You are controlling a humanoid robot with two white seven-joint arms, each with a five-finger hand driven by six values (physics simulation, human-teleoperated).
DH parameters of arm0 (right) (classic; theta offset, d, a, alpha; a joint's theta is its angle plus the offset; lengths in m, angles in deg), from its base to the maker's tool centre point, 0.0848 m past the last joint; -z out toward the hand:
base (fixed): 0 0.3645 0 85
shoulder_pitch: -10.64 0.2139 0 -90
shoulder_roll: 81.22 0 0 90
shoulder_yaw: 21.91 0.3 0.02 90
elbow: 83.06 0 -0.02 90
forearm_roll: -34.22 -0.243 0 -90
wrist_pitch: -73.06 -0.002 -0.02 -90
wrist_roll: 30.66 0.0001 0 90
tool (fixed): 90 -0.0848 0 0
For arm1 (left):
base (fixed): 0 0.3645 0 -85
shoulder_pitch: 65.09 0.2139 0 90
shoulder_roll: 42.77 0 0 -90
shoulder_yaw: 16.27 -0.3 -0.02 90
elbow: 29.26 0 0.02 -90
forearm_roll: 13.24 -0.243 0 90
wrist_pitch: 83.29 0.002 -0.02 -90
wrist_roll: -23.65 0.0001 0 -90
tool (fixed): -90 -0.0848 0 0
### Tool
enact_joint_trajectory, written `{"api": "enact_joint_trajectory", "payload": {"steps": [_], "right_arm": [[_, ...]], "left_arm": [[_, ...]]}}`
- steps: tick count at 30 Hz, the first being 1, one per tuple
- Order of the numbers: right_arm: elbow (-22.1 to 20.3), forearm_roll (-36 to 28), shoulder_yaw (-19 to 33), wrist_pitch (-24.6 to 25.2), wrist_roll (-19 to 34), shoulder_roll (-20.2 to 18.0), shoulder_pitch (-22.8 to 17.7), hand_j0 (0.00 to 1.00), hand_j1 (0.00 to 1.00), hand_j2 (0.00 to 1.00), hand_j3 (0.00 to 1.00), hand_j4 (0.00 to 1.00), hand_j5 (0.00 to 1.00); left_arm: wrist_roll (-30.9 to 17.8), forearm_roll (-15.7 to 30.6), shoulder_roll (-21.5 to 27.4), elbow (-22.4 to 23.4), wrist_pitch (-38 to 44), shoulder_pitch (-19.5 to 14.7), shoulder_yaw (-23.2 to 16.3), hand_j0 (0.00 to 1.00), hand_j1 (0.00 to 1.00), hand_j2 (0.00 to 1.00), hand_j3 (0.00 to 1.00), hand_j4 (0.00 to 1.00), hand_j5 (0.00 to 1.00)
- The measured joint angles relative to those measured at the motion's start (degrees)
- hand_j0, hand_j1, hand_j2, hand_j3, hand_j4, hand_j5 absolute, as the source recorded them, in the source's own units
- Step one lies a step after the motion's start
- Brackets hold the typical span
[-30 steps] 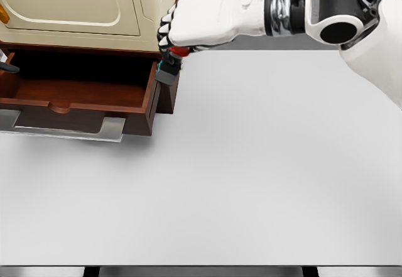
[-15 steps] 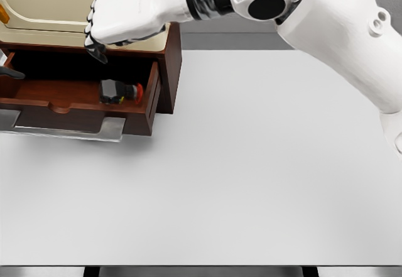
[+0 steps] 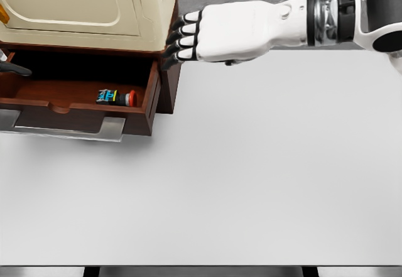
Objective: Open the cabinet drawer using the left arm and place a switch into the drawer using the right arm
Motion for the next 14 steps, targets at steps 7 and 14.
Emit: {"api": "enact_joint_trajectory", "payload": {"steps": [7,14], "right_arm": [[-0.61,-1.4,2.24,-0.05,0.0,-15.42,-13.64,1.0,1.0,1.0,1.0,1.0,1.0],[0.64,-1.59,3.45,0.02,-0.01,-19.05,-16.79,1.0,1.0,1.0,1.0,1.0,1.0]], "left_arm": [[0.0,-0.14,-11.2,-0.06,1.01,-0.01,0.12,1.0,1.0,1.0,1.0,1.0,1.0],[-0.01,-0.09,-17.29,-0.04,3.24,-0.08,0.04,1.0,1.0,1.0,1.0,1.0,1.0]]}}
